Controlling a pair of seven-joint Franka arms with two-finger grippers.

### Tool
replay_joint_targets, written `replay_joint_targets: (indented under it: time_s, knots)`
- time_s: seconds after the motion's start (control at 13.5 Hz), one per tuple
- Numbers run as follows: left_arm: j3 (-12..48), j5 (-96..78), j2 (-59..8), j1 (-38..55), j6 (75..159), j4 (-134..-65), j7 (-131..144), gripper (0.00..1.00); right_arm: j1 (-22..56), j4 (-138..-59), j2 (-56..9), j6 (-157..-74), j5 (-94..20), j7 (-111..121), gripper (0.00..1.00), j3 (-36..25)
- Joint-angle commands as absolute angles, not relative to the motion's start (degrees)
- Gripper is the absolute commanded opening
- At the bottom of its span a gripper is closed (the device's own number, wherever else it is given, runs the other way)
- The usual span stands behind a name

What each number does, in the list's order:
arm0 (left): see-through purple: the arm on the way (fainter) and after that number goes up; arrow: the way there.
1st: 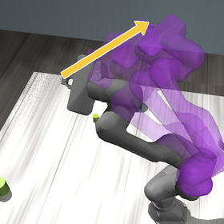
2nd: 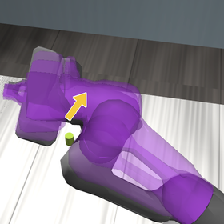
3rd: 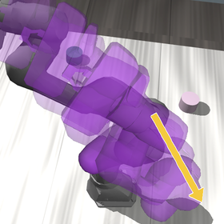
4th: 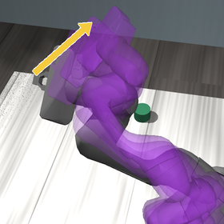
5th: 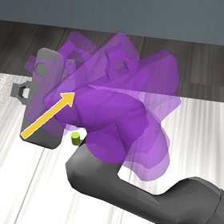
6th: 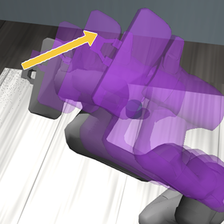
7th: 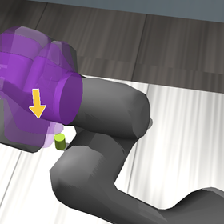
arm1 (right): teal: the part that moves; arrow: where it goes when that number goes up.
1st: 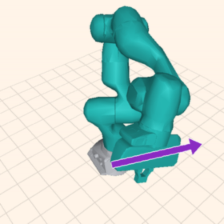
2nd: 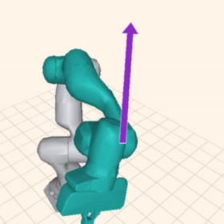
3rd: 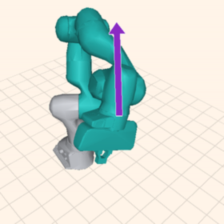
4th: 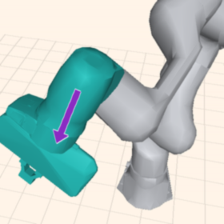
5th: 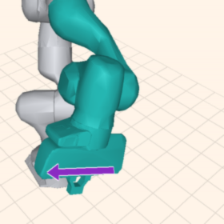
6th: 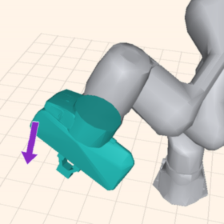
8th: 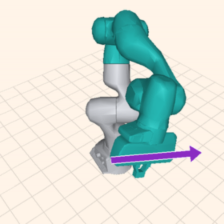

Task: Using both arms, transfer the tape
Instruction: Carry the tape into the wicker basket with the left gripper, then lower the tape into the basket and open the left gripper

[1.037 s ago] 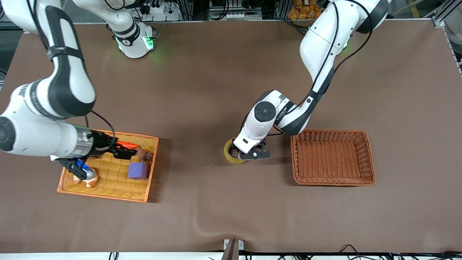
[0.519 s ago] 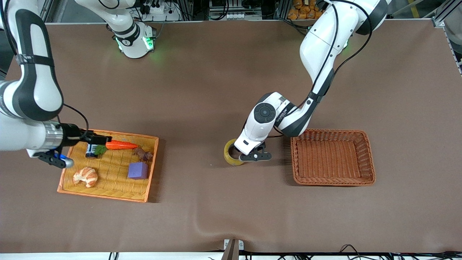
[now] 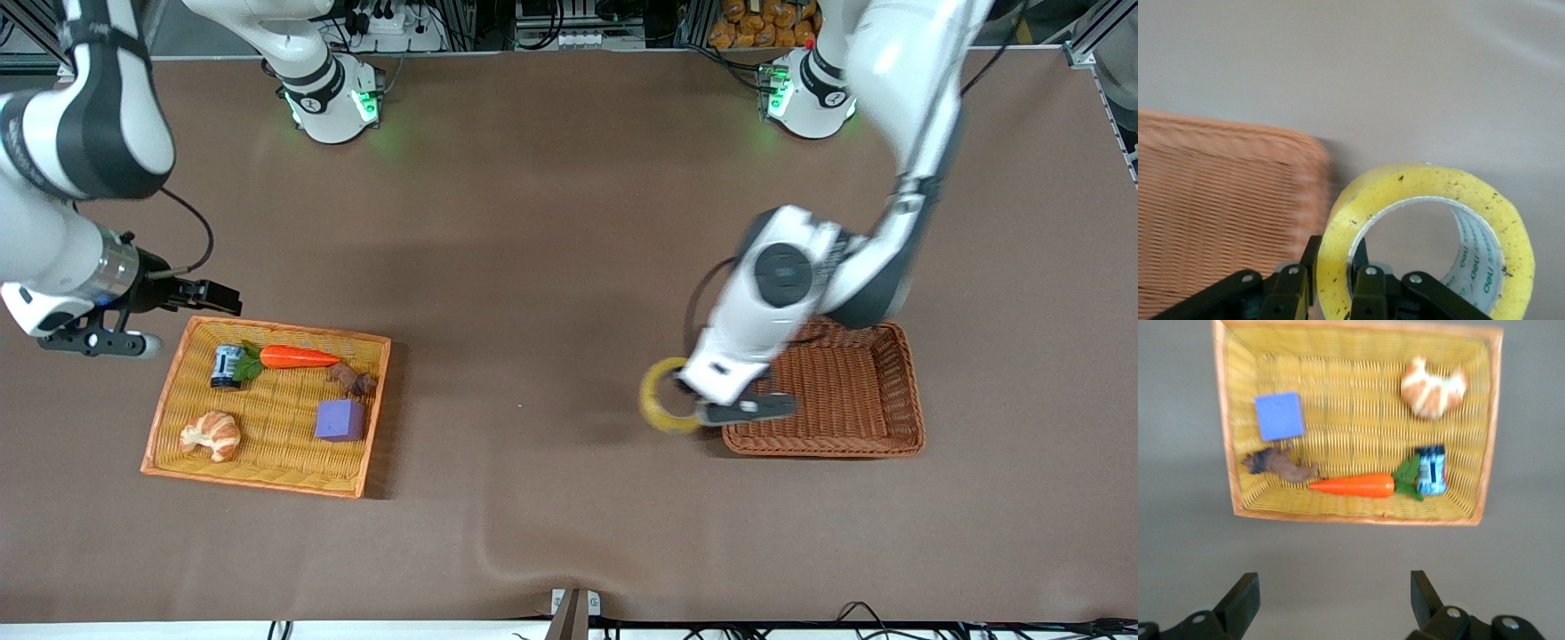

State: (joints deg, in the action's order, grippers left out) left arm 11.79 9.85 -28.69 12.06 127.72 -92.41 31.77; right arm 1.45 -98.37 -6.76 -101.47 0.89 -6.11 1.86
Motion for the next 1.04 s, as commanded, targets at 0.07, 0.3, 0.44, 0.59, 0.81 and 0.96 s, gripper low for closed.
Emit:
replay_joint_targets:
  time_s: [0.07, 0.3, 0.44, 0.59, 0.81, 0.96]
  knots:
    - [12.74, 10.37, -24.26, 5.82, 128.67, -102.73, 24.18, 0.00, 1.41, -95.98, -5.37, -98.36, 2.64, -4.40, 1.00, 1.58]
    - [12.57, 10.46, -25.31, 3.34, 128.67, -106.25, 23.91, 0.00, 1.05, -95.02, -4.04, -95.90, 0.28, -4.39, 1.00, 1.67]
    - [12.57, 11.07, -26.71, 0.81, 128.76, -107.49, 23.38, 0.00, 1.67, -91.08, -4.13, -90.91, 0.09, -4.40, 1.00, 1.67]
    - [12.57, 11.16, -28.20, -0.61, 128.76, -107.32, 22.68, 0.25, 1.67, -90.35, -3.43, -87.38, 0.00, -4.39, 1.00, 1.76]
    - [12.57, 11.25, -27.25, -0.53, 128.67, -106.44, 18.65, 1.00, 1.67, -90.35, -0.44, -85.61, 0.00, -4.48, 1.00, 2.11]
    - [12.65, 11.25, -23.49, -0.53, 127.28, -105.12, 17.14, 1.00, 1.67, -90.35, -0.09, -85.69, 0.00, -4.92, 1.00, 2.20]
